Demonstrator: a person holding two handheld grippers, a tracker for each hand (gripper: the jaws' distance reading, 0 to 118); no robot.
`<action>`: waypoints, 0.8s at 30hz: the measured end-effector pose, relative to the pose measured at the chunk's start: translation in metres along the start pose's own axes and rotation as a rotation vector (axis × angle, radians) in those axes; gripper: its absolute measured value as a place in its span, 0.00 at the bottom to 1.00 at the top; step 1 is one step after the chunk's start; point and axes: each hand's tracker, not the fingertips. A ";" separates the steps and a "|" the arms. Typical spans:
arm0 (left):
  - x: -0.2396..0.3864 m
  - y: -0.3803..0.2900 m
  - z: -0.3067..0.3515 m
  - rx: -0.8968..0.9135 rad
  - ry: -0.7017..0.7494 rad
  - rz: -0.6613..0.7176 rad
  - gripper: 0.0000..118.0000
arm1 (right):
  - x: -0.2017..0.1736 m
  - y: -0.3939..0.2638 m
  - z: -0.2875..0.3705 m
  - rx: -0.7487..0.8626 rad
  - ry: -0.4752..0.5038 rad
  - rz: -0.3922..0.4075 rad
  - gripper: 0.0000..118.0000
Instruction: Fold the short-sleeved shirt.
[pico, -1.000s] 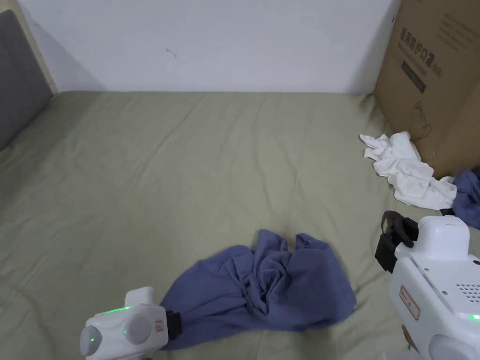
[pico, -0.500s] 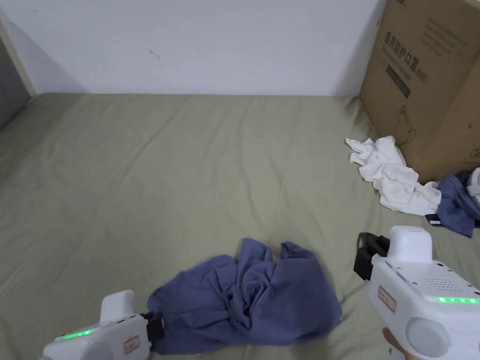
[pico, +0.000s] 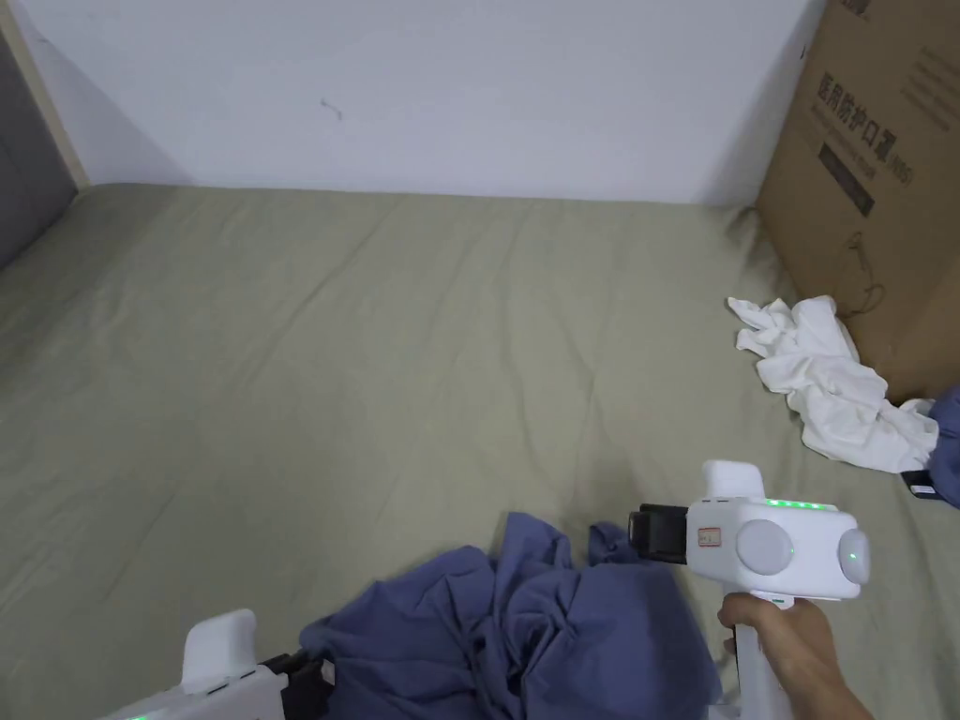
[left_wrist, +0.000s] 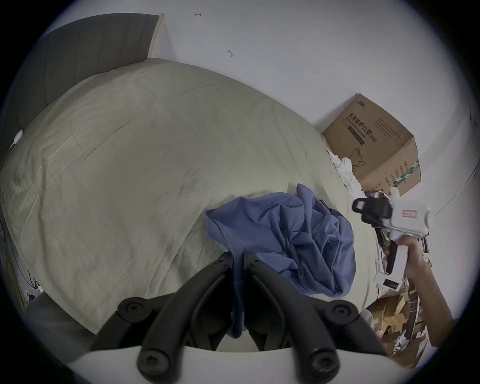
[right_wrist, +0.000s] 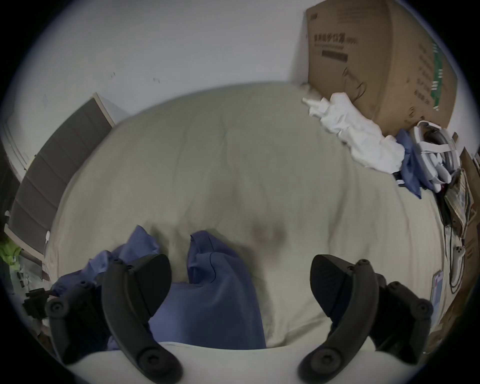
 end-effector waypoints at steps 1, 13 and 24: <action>0.000 -0.001 -0.001 -0.001 0.002 0.001 0.09 | -0.002 0.002 -0.008 -0.004 0.003 0.001 0.63; -0.005 -0.008 0.000 -0.017 -0.014 0.027 0.09 | -0.019 -0.027 -0.021 -0.120 -0.005 0.068 0.06; 0.008 0.016 0.022 0.095 -0.103 0.068 0.09 | 0.015 -0.004 0.101 0.243 0.042 0.033 0.05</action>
